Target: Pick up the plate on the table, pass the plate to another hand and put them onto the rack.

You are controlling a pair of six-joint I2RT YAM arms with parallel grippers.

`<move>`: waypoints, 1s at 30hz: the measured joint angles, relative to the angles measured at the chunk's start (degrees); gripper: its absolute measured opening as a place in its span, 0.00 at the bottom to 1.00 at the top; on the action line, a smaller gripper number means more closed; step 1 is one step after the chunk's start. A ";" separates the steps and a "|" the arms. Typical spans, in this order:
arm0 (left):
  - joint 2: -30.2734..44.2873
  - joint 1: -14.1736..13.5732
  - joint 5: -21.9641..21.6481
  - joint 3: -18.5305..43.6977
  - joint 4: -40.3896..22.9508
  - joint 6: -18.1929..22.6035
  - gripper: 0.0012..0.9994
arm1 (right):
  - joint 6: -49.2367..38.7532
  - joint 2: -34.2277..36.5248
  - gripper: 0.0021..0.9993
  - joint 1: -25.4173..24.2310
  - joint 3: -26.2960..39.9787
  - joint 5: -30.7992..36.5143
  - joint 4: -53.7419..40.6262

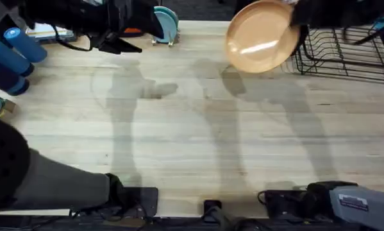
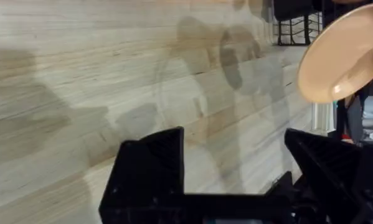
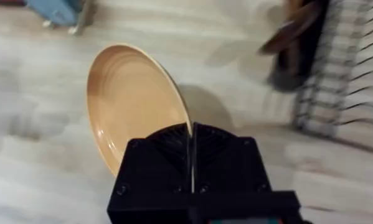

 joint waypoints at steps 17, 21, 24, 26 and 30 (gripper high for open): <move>-1.06 0.00 0.04 0.02 1.67 0.00 1.00 | -16.52 -5.44 0.03 -22.57 5.63 0.21 10.08; -1.06 0.00 0.04 0.02 1.68 0.00 1.00 | -18.46 -5.33 0.03 -26.26 5.63 0.39 15.11; -1.05 0.00 0.04 0.02 1.68 0.00 1.00 | -25.34 -4.70 0.03 -27.93 5.63 0.39 22.05; -1.06 0.00 0.04 0.02 1.68 0.00 1.00 | -29.00 -3.74 0.03 -27.99 5.63 0.39 24.78; -1.06 0.00 0.04 0.02 1.68 -0.02 1.00 | -38.12 3.16 0.03 -28.75 5.63 0.17 35.17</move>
